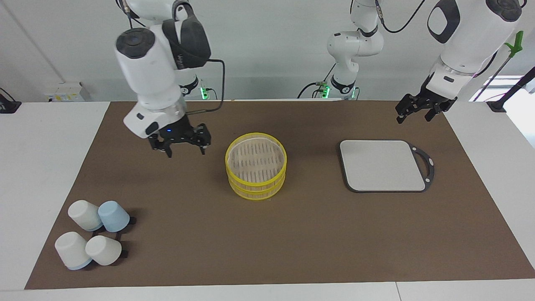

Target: Place bun in steamer

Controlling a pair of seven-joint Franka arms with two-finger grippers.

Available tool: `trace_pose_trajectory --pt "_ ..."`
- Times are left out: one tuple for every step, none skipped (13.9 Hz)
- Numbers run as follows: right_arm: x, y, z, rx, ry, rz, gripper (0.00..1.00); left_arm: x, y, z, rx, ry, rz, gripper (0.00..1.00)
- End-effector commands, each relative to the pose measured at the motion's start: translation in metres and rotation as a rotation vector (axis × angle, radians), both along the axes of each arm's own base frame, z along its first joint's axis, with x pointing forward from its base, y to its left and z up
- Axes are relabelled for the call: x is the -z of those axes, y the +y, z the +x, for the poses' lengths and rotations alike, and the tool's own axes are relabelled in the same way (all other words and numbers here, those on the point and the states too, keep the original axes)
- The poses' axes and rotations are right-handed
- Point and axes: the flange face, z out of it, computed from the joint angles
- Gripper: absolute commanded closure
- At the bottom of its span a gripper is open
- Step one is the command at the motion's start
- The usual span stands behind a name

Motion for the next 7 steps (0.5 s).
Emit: trace_pose_trajectory --pt "-0.012 -0.067 -0.013 -0.035 0.031 -0.004 0.0 -0.003 0.0 -0.005 0.033 -0.012 0.013 0.0" --pt "-0.015 -0.086 -0.02 -0.035 0.05 -0.006 0.0 -0.003 0.0 -0.005 0.049 -0.01 0.013 0.0" --pt "-0.016 -0.103 -0.031 -0.025 0.082 -0.006 0.0 -0.004 0.0 -0.004 0.053 -0.011 0.013 0.0" --pt "-0.014 -0.117 -0.043 -0.002 0.093 -0.006 0.0 -0.004 -0.001 -0.004 0.054 -0.012 0.013 0.0" --pt "-0.013 -0.123 -0.055 0.013 0.087 -0.005 0.0 -0.004 -0.001 -0.004 0.054 -0.012 0.013 0.0" --pt "-0.012 -0.124 -0.064 0.022 0.066 -0.006 0.0 -0.004 0.0 -0.004 0.054 -0.012 0.013 0.0" --pt "-0.01 -0.13 -0.07 0.038 0.048 -0.006 0.0 -0.004 0.0 -0.004 0.054 -0.012 0.013 0.0"
